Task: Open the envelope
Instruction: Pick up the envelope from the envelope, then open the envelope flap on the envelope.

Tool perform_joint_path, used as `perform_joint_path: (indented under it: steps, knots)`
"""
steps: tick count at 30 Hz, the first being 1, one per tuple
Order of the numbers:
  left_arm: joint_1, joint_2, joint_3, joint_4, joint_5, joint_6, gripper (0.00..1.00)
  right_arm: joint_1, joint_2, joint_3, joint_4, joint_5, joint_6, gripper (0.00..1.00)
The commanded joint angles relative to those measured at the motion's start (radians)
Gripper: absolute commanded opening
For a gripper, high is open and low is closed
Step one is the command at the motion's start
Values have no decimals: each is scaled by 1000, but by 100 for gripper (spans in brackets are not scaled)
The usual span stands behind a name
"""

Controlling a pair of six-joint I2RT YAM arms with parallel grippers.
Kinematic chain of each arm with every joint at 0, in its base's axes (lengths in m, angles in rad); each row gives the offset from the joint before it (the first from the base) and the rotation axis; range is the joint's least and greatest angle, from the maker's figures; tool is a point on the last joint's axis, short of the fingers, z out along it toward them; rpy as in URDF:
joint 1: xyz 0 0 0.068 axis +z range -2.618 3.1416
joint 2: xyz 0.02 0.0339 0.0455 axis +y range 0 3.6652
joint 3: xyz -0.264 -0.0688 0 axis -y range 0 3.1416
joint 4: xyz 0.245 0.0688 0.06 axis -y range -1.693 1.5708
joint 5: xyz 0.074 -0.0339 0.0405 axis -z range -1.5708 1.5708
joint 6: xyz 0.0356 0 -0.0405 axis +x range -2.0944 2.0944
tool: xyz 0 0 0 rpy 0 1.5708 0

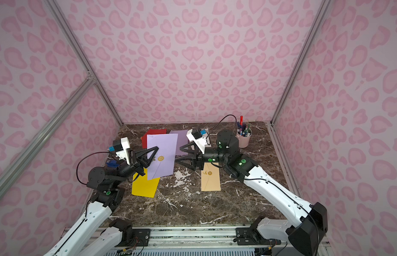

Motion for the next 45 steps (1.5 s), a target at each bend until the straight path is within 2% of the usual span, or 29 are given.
perform_joint_path:
  steps: [1,5,7,12,22,27,28,32,34,37,41,43,45]
  knots:
    - [1,13,1,131,34,-81,5,4,30,22,87,-55,2,69]
    - [1,25,10,158,46,-106,5,4,84,58,85,-79,-10,66]
    - [2,26,9,158,48,-110,5,5,106,64,126,-106,9,62]
    - [2,19,-10,161,34,-115,5,13,158,89,187,-151,44,35]
    - [1,40,-37,191,8,-131,5,44,192,104,239,-182,67,1]
    - [2,41,-28,128,-14,-97,5,43,191,99,212,-161,67,0]
    - [1,38,-12,66,-29,-62,10,43,187,96,196,-144,63,0]
    - [2,3,62,-292,-180,150,47,29,170,93,101,-55,56,0]
    - [1,-22,83,-454,-299,247,58,17,158,89,40,12,63,0]
    - [-1,-39,85,-592,-455,335,61,14,148,85,-35,144,102,0]
    - [-36,-17,68,-654,-599,385,57,16,161,109,-143,353,168,0]
    - [-101,-2,52,-651,-691,417,56,27,166,122,-186,452,200,0]
    - [-181,22,50,-652,-798,461,56,29,170,116,-185,490,231,0]
